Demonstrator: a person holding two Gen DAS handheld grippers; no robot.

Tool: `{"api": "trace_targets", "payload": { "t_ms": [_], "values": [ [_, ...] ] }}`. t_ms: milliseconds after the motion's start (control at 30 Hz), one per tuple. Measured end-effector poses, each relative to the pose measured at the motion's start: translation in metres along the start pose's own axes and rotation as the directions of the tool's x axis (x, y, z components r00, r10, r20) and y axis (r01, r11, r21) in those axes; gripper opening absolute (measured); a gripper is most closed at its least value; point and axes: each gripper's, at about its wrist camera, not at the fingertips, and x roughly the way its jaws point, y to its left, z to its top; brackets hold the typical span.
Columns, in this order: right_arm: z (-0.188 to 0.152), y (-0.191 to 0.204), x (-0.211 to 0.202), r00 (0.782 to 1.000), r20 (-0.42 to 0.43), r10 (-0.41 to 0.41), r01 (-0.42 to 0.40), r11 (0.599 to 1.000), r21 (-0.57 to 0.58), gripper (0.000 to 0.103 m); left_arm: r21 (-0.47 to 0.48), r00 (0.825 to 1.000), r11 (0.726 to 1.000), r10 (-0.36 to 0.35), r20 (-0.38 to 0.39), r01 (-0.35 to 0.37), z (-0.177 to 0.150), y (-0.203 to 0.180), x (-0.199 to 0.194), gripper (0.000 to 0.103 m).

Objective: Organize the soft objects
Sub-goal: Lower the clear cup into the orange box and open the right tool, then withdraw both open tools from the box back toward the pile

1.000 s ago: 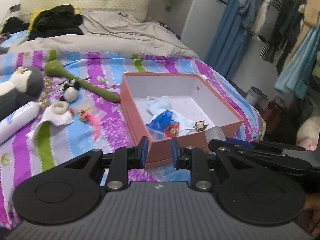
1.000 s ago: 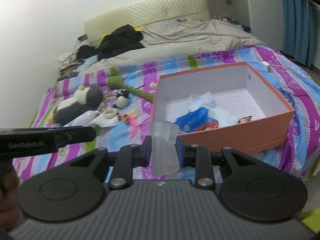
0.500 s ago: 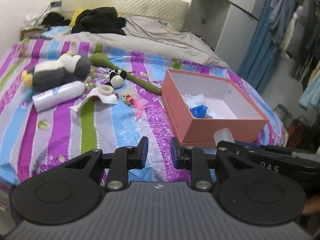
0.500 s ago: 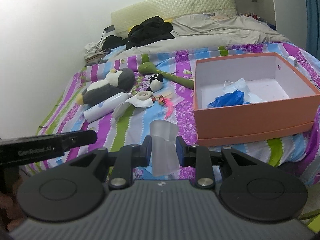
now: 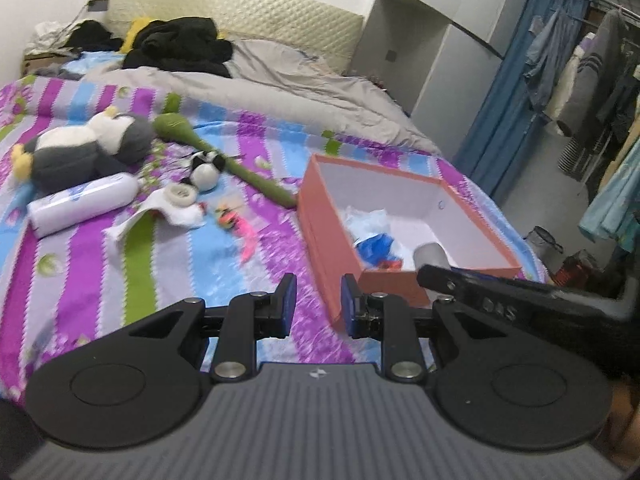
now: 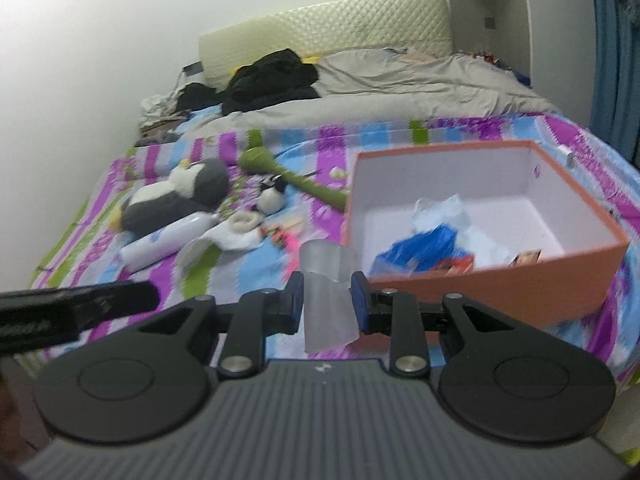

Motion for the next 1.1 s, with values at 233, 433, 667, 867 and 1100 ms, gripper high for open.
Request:
{"api": "trace_targets", "payload": {
  "t_ms": [233, 433, 667, 867, 1100],
  "values": [
    [0.039, -0.034, 0.058, 0.995, -0.087, -0.056, 0.055, 0.998, -0.005, 0.030, 0.046, 0.998, 0.998, -0.037, -0.051, 0.039, 0.032, -0.013, 0.047, 0.028],
    [0.046, -0.058, 0.111, 0.972, -0.221, -0.084, 0.096, 0.995, 0.042, 0.030, 0.055, 0.991, 0.998, -0.004, -0.137, 0.012, 0.037, -0.009, 0.086, 0.028],
    [0.048, -0.072, 0.134, 0.951, -0.281, -0.125, 0.143, 0.989, 0.043, 0.035, 0.026, 0.988, 1.000, 0.004, -0.154, 0.000, 0.032, 0.007, 0.092, 0.028],
    [0.049, -0.072, 0.121, 0.961, -0.250, -0.122, 0.140, 0.989, 0.055, 0.078, 0.008, 0.990, 1.000, 0.009, -0.140, -0.008, 0.030, 0.013, 0.085, 0.028],
    [0.046, -0.059, 0.089, 0.978, -0.193, -0.082, 0.094, 0.994, 0.053, 0.078, 0.016, 0.994, 1.000, 0.016, -0.112, -0.014, 0.027, 0.009, 0.071, 0.033]
  ]
}}
